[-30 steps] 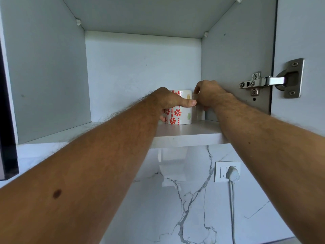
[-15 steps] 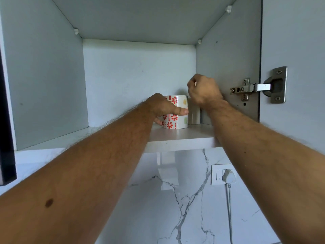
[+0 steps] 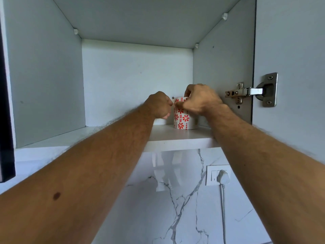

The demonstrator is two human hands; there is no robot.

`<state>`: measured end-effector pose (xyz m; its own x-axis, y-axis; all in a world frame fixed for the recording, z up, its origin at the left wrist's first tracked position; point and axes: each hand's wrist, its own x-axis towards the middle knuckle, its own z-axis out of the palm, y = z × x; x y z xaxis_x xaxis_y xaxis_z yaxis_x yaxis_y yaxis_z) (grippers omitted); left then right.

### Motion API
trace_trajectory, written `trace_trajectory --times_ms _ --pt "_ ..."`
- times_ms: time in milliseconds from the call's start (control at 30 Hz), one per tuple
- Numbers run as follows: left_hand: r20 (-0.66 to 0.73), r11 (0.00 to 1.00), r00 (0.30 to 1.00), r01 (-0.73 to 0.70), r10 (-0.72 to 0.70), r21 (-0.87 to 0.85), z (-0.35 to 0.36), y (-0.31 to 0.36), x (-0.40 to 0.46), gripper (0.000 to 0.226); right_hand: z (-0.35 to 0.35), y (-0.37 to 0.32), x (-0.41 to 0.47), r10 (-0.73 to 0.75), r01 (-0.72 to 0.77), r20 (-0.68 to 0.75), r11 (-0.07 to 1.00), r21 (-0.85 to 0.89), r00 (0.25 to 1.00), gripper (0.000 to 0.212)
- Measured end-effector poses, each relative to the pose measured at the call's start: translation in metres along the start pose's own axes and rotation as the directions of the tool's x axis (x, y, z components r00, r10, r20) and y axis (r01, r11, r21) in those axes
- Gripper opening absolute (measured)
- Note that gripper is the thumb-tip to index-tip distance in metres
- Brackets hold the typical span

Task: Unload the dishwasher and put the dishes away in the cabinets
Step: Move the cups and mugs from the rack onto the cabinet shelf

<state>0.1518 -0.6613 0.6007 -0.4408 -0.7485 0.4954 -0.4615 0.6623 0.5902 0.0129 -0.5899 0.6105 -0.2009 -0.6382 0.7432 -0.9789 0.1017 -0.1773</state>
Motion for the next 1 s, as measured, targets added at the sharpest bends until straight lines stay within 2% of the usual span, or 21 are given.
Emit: trace_trajectory --times_ms 133,233,367,467,700,800,1000 --pt "-0.121 0.979 0.993 0.009 0.016 0.202 -0.004 -0.005 0.005 0.030 0.002 -0.001 -0.002 0.034 -0.034 0.005 0.999 -0.003 0.999 0.047" --pt "-0.172 0.958 0.985 0.019 0.032 0.285 -0.002 -0.008 0.009 0.032 0.003 0.002 -0.003 0.070 -0.070 0.011 0.998 0.008 0.997 0.048" --pt "-0.185 0.951 0.982 0.010 0.050 0.310 -0.001 -0.013 0.017 0.030 0.004 0.002 -0.002 0.077 -0.077 0.003 0.997 0.011 0.997 0.042" --pt "-0.171 0.934 0.984 0.009 0.056 0.358 -0.002 -0.012 0.016 0.013 0.004 0.002 -0.001 0.079 -0.079 -0.011 0.997 0.008 0.997 0.040" --pt "-0.152 0.916 0.985 -0.015 0.083 0.402 -0.001 -0.011 0.018 0.012 0.003 0.002 -0.002 0.092 -0.092 -0.008 0.996 0.015 0.996 0.041" --pt "-0.154 0.915 0.985 -0.005 0.074 0.403 -0.002 -0.012 0.021 0.027 0.002 0.002 -0.002 0.088 -0.088 -0.017 0.996 0.015 0.996 0.040" --pt "-0.139 0.895 0.988 0.001 0.069 0.447 -0.002 -0.019 0.025 0.025 0.001 0.000 -0.005 0.079 -0.079 -0.017 0.997 -0.016 0.997 0.042"
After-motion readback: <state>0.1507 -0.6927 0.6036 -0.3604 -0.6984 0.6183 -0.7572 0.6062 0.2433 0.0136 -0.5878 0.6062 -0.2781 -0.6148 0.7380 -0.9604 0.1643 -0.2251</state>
